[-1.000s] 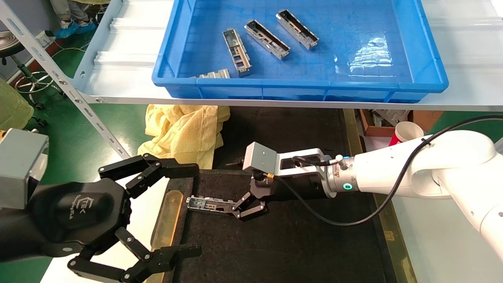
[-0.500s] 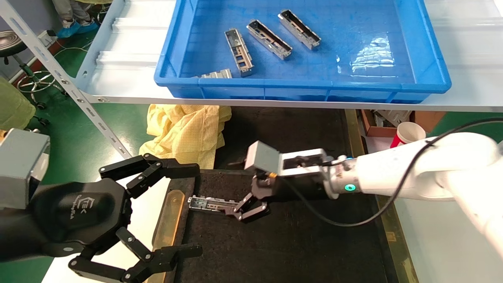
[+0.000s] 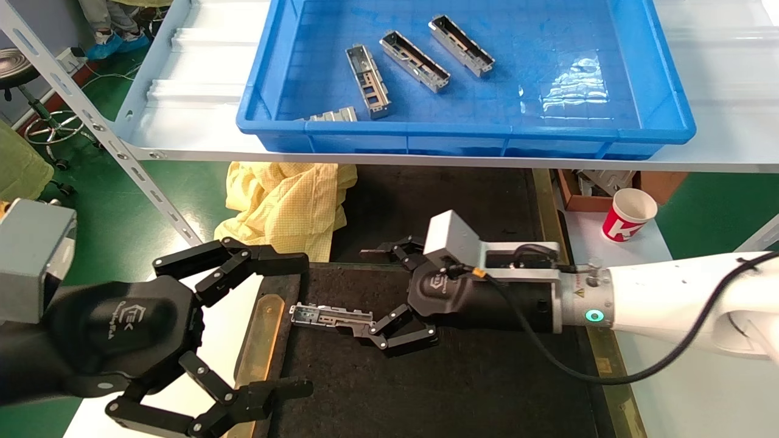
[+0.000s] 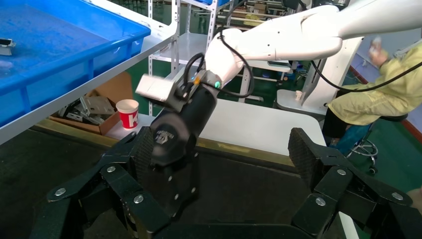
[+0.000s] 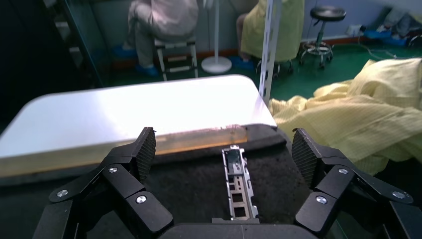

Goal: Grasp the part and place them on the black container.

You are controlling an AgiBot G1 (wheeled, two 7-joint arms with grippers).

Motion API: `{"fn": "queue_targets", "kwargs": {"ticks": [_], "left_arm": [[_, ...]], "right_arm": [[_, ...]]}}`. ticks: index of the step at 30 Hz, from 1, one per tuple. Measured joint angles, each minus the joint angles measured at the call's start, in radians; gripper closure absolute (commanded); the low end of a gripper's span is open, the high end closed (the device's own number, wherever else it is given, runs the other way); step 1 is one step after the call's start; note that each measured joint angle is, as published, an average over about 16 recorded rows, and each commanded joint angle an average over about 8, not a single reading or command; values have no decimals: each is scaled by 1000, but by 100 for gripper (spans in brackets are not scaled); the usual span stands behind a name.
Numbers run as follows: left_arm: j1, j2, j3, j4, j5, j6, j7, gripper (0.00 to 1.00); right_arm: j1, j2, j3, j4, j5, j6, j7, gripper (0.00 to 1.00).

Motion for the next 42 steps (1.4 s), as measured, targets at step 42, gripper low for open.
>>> {"fn": "queue_targets", "kwargs": {"ticks": [42], "left_arm": [[0,0,0,0,0,0,0,0]], "right_arm": [[-385,468,638,636,30,-210,360,0]]}}
